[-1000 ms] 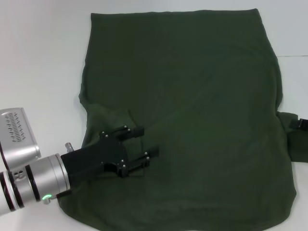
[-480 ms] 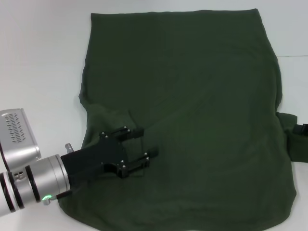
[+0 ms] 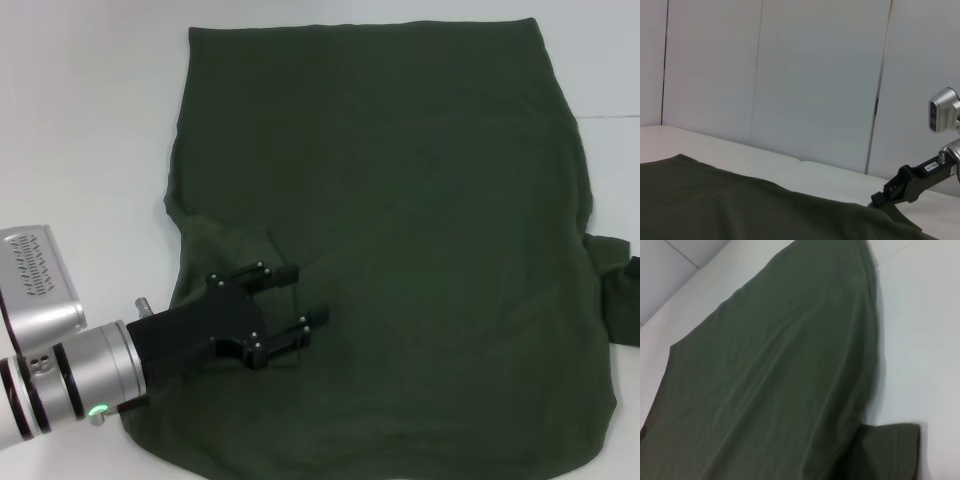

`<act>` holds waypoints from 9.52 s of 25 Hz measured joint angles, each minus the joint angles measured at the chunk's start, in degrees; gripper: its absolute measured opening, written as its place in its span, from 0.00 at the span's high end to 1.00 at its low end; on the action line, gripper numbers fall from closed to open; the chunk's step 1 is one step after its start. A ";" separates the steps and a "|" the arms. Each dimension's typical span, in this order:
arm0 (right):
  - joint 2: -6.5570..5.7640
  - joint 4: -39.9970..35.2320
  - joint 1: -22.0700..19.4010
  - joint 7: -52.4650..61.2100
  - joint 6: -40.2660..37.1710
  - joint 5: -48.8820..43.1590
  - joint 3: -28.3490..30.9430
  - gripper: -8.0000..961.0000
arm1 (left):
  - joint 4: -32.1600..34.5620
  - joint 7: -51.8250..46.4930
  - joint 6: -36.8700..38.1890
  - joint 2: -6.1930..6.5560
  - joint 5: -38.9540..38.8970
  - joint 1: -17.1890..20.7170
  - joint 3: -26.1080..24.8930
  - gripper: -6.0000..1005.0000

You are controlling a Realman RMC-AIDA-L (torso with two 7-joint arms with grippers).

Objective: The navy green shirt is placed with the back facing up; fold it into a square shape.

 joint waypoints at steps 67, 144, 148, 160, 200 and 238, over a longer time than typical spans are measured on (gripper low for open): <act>-6.68 -5.87 -0.40 -2.73 -7.15 -3.75 1.85 0.93 | -0.26 -1.46 0.53 -0.17 -1.67 -0.13 -0.53 0.37; -6.90 -15.39 3.56 6.24 -16.03 -9.99 7.07 0.93 | -0.25 -2.11 0.54 -0.17 -1.67 -0.53 -0.53 0.37; -6.60 -15.12 3.41 6.13 -14.46 -11.62 7.01 0.93 | -0.27 -2.11 0.54 -0.17 -1.67 -0.53 -0.53 0.37; -5.63 -15.09 3.84 4.71 -9.95 -13.09 4.86 0.93 | -0.82 -2.11 0.47 -0.17 -1.67 -0.62 -0.49 0.37; 0.72 -9.19 16.59 4.92 -3.35 -12.89 -11.77 0.65 | -1.23 -2.11 -1.97 -0.17 -1.75 -1.50 -0.53 0.37; 0.63 -9.83 13.36 7.81 -3.13 -15.57 -12.70 0.88 | -1.49 -1.88 -2.01 -0.17 -1.76 -1.58 -0.53 0.37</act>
